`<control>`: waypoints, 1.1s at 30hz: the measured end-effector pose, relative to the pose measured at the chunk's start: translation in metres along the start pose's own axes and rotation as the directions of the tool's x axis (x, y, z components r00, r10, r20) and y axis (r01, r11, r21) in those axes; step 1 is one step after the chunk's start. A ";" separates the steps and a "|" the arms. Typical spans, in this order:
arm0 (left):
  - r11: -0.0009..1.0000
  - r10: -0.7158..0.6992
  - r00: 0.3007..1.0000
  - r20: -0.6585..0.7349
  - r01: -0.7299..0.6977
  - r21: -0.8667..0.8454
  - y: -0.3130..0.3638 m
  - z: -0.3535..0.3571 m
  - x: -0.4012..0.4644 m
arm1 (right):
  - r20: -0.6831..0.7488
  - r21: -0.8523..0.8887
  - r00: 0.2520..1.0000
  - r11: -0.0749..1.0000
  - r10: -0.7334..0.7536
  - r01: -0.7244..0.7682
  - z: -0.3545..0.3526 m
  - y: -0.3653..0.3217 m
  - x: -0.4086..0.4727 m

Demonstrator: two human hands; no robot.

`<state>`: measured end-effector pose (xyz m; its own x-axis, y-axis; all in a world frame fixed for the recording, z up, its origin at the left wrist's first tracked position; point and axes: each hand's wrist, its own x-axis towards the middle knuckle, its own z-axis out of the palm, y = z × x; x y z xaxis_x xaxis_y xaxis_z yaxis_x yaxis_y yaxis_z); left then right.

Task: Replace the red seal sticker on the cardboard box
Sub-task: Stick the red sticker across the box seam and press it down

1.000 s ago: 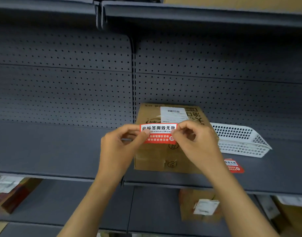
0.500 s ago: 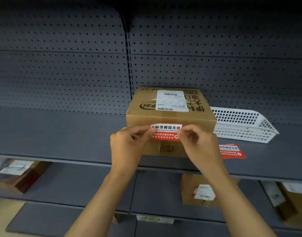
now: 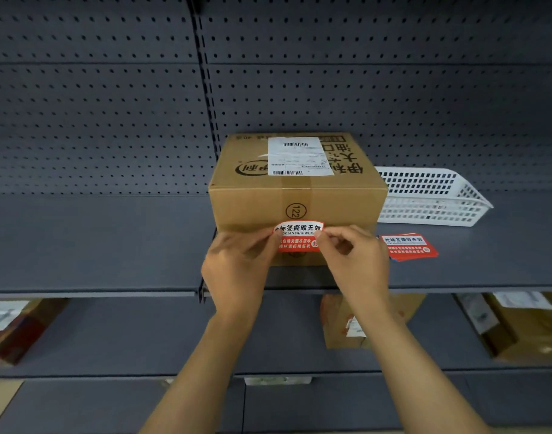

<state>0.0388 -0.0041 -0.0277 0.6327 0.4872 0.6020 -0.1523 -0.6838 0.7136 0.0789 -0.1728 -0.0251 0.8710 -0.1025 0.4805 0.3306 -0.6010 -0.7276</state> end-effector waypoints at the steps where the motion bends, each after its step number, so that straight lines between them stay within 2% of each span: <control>1: 1.000 0.014 0.999 -0.038 -0.013 0.011 0.000 0.001 -0.001 | -0.016 -0.004 1.000 1.000 -0.004 0.004 0.002 0.001 -0.001; 5: 0.991 0.129 0.982 -0.139 -0.121 0.064 -0.008 0.009 -0.003 | -0.061 -0.028 0.998 0.999 -0.027 0.025 0.006 0.003 -0.004; 9: 0.999 0.043 0.989 -0.145 -0.039 0.034 -0.016 0.015 -0.003 | -0.067 -0.033 0.997 0.999 -0.030 0.028 0.009 0.002 -0.004; 14: 0.987 0.002 0.997 -0.071 -0.013 -0.159 -0.023 0.021 -0.005 | -0.082 -0.022 0.996 0.999 -0.028 0.026 0.013 0.004 -0.002; 18: 0.987 -0.012 0.996 -0.090 -0.003 -0.162 -0.023 0.025 -0.003 | -0.110 -0.034 0.994 0.999 -0.025 0.022 0.018 0.004 0.000; 23: 0.994 0.040 0.994 -0.106 -0.050 -0.097 -0.025 0.034 -0.001 | -0.242 -0.110 0.968 0.993 -0.058 0.032 0.028 0.007 0.002; 28: 0.993 0.042 0.989 -0.141 -0.057 -0.104 -0.024 0.042 0.000 | -0.246 0.037 0.963 0.991 -0.114 0.126 0.025 0.014 0.004; 33: 0.992 0.047 0.985 -0.168 -0.067 -0.111 -0.021 0.049 -0.003 | -0.235 0.126 0.967 0.984 -0.094 0.126 0.022 0.023 0.007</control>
<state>0.0767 -0.0177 -0.0622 0.4880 0.5388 0.6867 -0.2778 -0.6500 0.7074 0.1008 -0.1703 -0.0490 0.7264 -0.2292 0.6479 0.4805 -0.5046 -0.7173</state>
